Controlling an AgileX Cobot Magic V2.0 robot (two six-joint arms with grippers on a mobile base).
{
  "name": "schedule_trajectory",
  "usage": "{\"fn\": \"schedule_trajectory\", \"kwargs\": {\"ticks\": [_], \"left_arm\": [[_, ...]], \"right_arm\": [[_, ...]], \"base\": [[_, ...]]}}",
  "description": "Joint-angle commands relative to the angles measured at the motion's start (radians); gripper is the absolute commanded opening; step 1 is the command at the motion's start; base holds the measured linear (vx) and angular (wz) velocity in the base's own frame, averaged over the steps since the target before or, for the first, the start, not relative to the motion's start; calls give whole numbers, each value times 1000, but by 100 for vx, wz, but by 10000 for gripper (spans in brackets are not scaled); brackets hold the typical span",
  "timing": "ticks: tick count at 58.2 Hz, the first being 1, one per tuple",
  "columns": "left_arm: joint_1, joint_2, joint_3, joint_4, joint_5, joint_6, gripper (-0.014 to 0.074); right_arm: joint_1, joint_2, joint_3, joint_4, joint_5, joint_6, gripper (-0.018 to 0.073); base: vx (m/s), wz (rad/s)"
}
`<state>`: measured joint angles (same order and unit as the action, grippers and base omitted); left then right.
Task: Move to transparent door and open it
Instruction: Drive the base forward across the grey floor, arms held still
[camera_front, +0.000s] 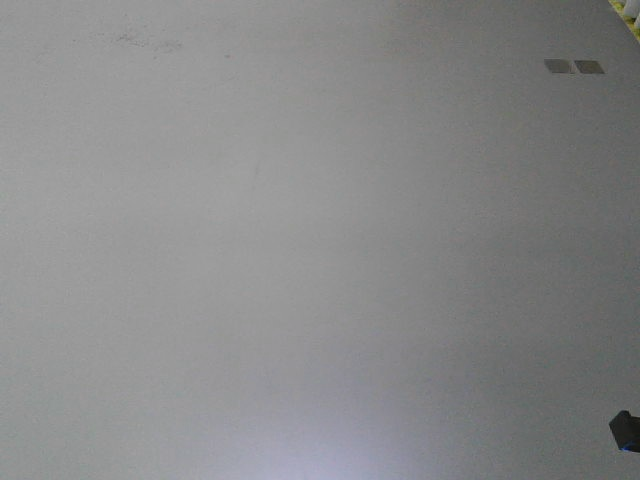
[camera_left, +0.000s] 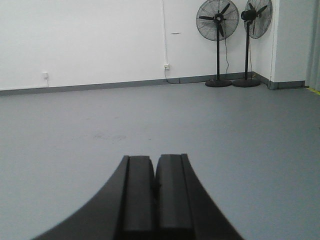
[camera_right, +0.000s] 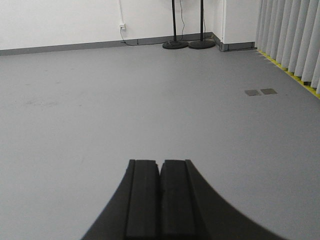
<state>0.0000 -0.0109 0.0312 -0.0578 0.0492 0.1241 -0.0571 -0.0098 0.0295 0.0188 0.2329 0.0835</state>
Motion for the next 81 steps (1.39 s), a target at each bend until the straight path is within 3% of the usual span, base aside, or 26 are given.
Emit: {"fn": "schedule_trajectory", "kwargs": {"ticks": [1,81], "left_arm": [[1,-13,15,-9,-82,-9,-6],[1,-13,15,-9,-82,-9,-6]], "right_arm": [[-4,-18,5,-1,-81,-9,-6],[-4,-18,5,-1,-81,-9,-6]], "base": [[16,-3],[25,-4]]}}
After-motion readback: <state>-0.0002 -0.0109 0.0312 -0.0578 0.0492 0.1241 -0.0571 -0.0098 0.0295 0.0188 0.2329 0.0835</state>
